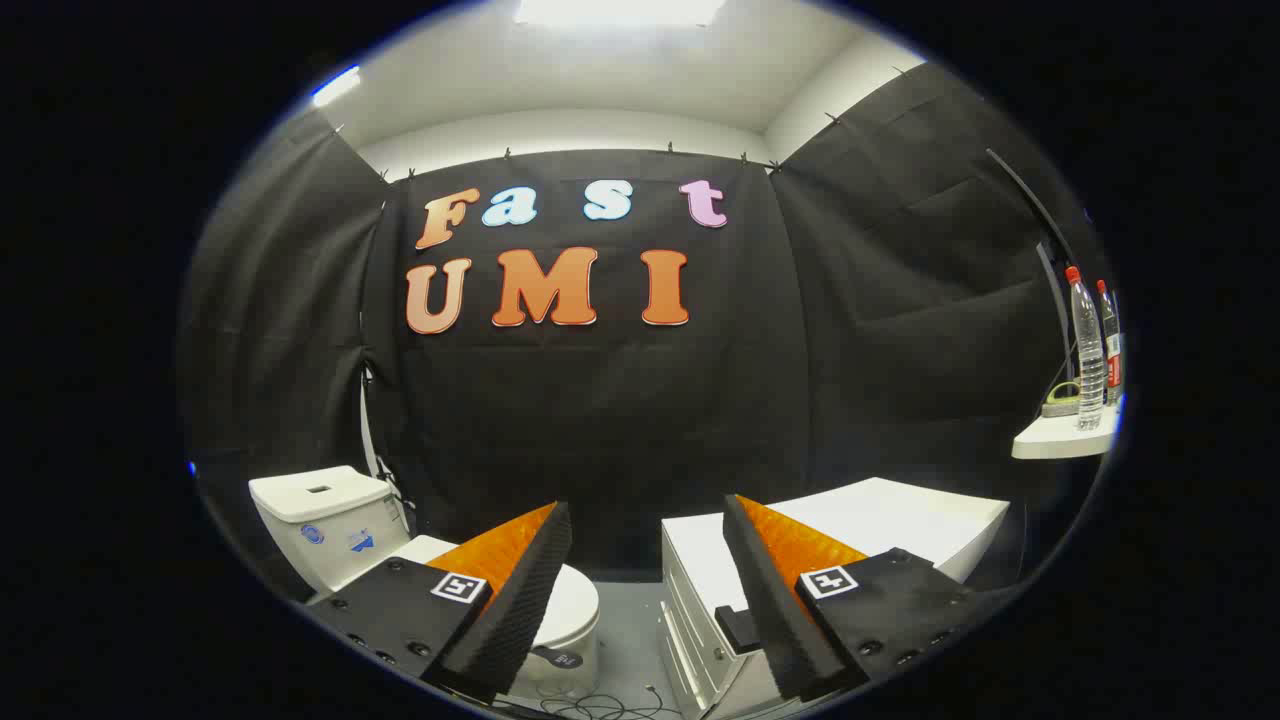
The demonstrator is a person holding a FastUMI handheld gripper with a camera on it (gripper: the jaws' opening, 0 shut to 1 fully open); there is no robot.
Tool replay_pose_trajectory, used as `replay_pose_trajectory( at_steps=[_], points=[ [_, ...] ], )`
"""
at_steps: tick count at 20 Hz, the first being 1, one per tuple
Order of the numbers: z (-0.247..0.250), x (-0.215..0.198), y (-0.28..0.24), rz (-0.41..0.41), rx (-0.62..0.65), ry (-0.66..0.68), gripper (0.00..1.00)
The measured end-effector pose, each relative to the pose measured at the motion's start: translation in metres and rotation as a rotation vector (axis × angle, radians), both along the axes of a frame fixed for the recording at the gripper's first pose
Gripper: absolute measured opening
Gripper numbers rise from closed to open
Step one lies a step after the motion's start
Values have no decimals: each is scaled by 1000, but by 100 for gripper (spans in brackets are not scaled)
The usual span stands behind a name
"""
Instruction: Open the toilet lid.
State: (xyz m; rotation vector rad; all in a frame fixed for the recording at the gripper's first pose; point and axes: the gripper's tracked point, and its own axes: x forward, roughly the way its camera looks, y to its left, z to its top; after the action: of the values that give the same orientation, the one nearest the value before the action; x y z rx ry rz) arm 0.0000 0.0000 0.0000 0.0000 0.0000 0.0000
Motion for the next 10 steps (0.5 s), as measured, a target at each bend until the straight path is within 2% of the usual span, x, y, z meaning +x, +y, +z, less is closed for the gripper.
replay_pose_trajectory(
  at_steps=[10],
  points=[
    [1,0,4,13,-18,-1,98]
  ],
)
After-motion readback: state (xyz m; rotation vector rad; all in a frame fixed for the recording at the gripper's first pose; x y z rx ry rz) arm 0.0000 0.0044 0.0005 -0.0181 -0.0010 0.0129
